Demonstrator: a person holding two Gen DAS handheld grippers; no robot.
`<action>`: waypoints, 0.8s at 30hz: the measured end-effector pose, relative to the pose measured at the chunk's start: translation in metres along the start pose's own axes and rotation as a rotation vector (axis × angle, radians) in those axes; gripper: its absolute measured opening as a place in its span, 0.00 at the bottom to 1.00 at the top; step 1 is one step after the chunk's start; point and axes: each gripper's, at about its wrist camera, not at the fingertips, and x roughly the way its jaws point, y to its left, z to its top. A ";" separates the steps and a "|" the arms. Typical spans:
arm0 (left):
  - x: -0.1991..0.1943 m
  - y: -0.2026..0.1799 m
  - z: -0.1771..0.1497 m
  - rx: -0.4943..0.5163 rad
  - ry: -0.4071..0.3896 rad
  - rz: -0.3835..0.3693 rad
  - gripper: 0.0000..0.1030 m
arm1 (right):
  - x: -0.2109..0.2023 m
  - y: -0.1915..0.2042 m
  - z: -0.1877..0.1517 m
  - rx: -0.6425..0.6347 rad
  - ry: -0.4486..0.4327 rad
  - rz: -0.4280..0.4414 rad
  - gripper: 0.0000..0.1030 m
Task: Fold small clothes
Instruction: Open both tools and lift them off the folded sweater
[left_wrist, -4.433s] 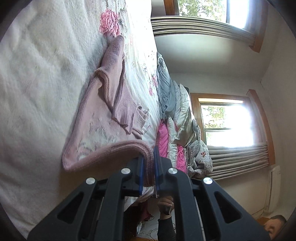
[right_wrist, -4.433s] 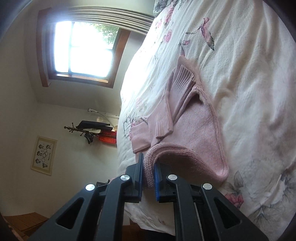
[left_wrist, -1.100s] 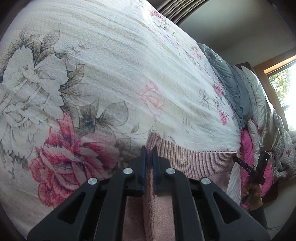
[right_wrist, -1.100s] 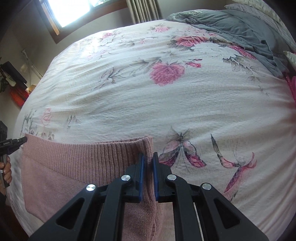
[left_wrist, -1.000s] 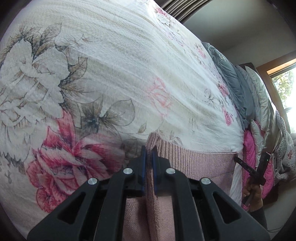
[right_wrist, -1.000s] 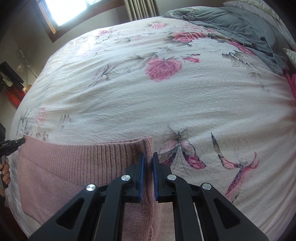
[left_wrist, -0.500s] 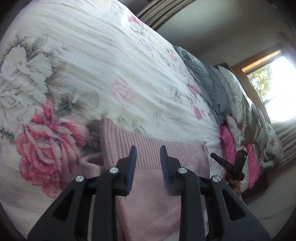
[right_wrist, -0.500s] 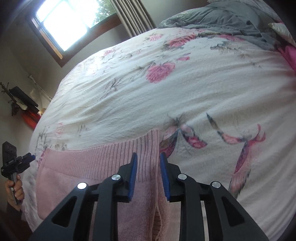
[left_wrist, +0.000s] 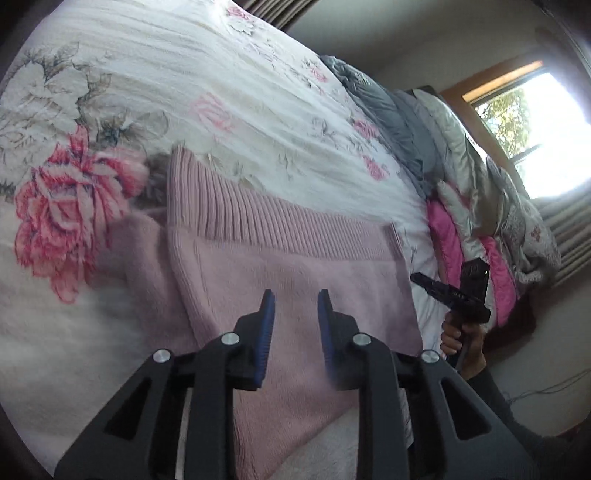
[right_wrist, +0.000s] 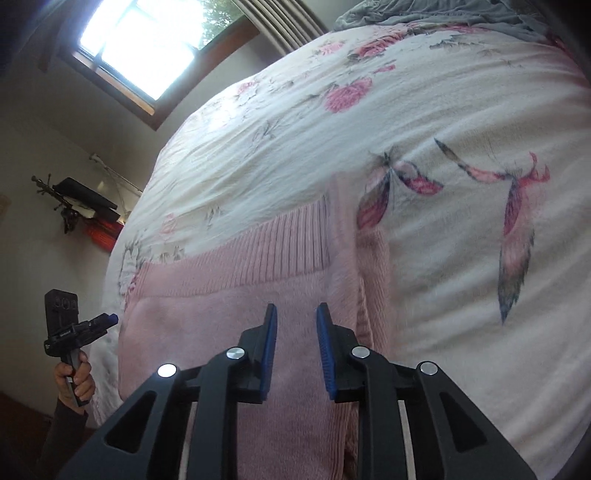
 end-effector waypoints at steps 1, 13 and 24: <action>0.011 0.005 -0.009 -0.004 0.030 0.048 0.20 | 0.005 -0.006 -0.005 0.013 0.020 -0.021 0.22; -0.011 -0.023 -0.086 0.031 0.035 -0.043 0.22 | -0.025 0.032 -0.080 0.025 0.039 0.086 0.26; -0.020 0.004 -0.139 -0.013 0.031 0.039 0.45 | -0.009 0.077 -0.125 0.018 0.034 0.063 0.28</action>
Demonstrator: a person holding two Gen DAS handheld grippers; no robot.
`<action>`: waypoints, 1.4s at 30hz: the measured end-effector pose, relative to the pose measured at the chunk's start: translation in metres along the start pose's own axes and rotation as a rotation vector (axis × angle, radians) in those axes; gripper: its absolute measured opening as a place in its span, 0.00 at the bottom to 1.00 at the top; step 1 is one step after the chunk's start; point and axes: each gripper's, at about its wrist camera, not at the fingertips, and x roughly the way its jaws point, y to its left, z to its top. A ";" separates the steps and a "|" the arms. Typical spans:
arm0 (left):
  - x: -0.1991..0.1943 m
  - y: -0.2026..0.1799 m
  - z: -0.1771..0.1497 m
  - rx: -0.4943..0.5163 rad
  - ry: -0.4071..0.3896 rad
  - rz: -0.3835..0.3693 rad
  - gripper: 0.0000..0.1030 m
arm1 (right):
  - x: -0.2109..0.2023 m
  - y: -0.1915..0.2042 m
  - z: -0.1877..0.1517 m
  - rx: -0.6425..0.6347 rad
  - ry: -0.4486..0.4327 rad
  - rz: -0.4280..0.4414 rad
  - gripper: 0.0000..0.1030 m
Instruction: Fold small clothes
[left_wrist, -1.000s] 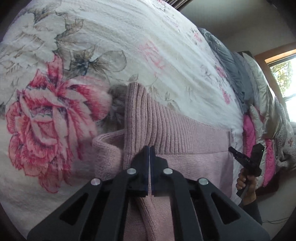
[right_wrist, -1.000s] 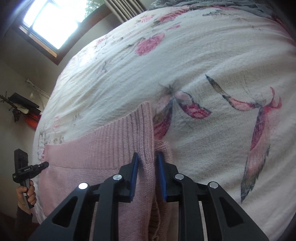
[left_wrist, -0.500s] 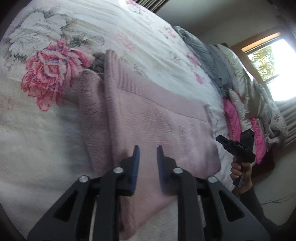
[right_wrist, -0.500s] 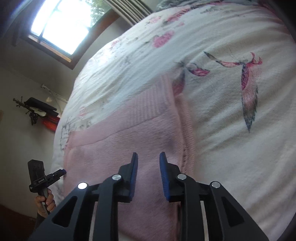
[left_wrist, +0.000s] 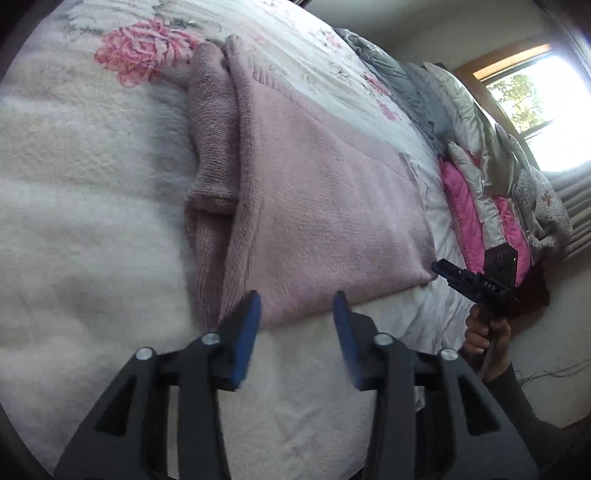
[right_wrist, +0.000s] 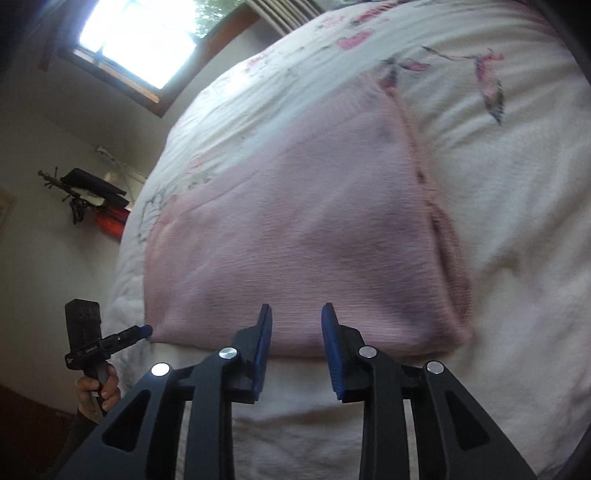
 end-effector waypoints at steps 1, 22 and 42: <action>-0.002 0.000 -0.004 -0.004 0.001 -0.009 0.46 | 0.009 0.016 0.000 -0.021 0.002 0.024 0.28; -0.008 0.080 0.127 -0.341 0.003 -0.181 0.88 | 0.122 0.212 -0.127 -0.934 -0.003 -0.552 0.60; 0.065 0.079 0.204 -0.297 0.191 -0.124 0.30 | 0.243 0.277 -0.122 -1.183 -0.250 -0.867 0.42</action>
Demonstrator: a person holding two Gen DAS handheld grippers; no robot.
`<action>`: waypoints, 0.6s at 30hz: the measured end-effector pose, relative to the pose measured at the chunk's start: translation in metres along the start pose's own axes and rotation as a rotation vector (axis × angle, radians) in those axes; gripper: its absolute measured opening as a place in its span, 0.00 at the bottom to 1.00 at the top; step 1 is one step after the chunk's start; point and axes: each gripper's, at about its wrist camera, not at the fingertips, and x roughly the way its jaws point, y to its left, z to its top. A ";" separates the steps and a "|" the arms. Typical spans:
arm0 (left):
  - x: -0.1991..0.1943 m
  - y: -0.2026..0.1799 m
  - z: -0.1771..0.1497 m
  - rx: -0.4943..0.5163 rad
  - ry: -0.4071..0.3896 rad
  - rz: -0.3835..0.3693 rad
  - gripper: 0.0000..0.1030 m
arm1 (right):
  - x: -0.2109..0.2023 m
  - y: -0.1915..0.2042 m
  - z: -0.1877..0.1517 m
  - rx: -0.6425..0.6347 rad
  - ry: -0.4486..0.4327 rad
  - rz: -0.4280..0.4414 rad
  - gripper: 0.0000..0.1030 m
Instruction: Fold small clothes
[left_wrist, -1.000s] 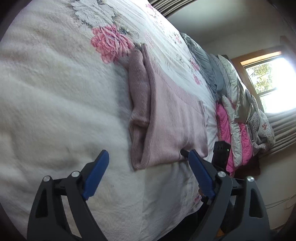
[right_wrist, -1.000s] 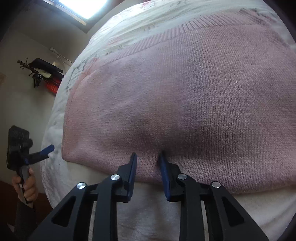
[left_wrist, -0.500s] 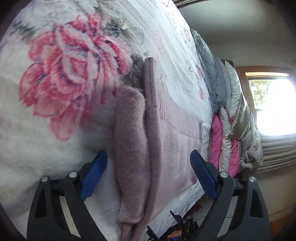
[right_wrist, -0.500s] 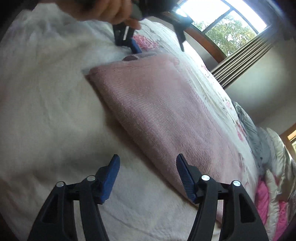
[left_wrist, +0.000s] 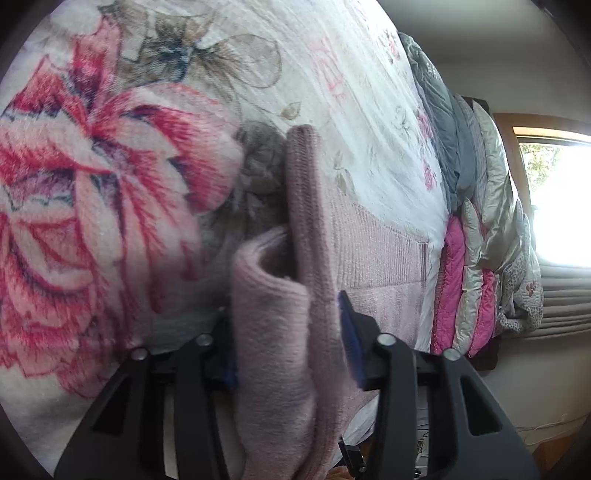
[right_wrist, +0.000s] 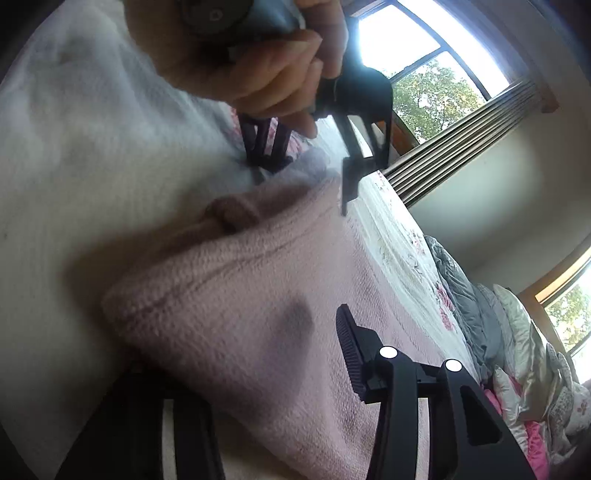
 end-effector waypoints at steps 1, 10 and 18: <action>-0.001 0.003 0.001 -0.017 0.004 -0.002 0.26 | -0.001 -0.001 0.004 0.013 -0.001 0.011 0.38; -0.006 -0.011 -0.002 -0.039 0.000 0.003 0.20 | -0.012 -0.030 0.009 0.160 0.003 0.097 0.15; -0.011 -0.036 0.001 -0.013 0.002 0.029 0.19 | -0.023 -0.058 0.016 0.256 -0.008 0.124 0.14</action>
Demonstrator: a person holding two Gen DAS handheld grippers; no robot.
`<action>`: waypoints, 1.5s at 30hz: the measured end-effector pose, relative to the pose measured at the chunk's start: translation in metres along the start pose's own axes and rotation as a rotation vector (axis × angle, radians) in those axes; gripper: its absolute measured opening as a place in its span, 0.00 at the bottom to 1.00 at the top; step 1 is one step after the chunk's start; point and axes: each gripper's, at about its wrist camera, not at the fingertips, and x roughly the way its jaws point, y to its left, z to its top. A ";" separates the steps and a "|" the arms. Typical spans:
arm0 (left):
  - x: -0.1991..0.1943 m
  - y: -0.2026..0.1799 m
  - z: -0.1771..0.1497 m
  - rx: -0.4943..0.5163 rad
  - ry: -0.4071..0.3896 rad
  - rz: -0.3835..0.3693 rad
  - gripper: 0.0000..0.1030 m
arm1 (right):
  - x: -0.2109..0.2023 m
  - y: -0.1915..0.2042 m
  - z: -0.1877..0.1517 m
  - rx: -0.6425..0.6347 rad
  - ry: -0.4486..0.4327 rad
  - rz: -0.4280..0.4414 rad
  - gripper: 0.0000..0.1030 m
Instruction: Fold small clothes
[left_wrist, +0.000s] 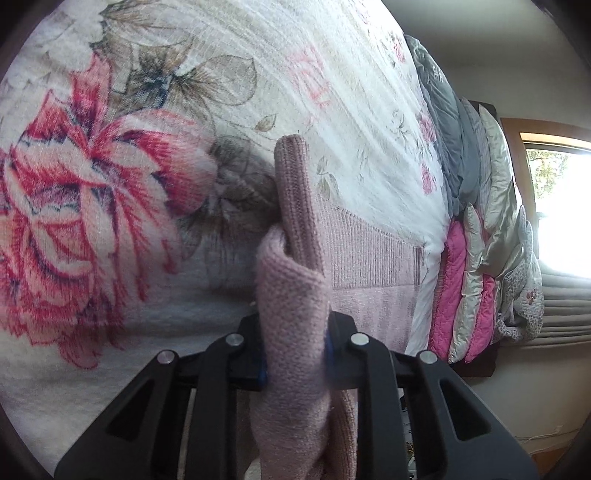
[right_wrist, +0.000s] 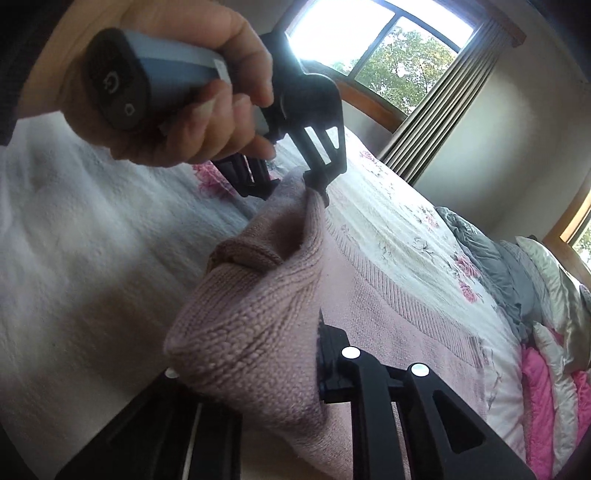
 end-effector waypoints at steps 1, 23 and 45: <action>-0.001 -0.003 0.000 0.003 0.000 0.004 0.19 | 0.001 -0.007 0.001 0.012 -0.002 0.004 0.14; -0.023 -0.097 -0.019 0.094 -0.033 0.105 0.19 | -0.037 -0.071 -0.001 0.186 -0.055 0.026 0.12; 0.007 -0.219 -0.049 0.195 -0.050 0.270 0.19 | -0.071 -0.169 -0.038 0.421 -0.087 0.060 0.11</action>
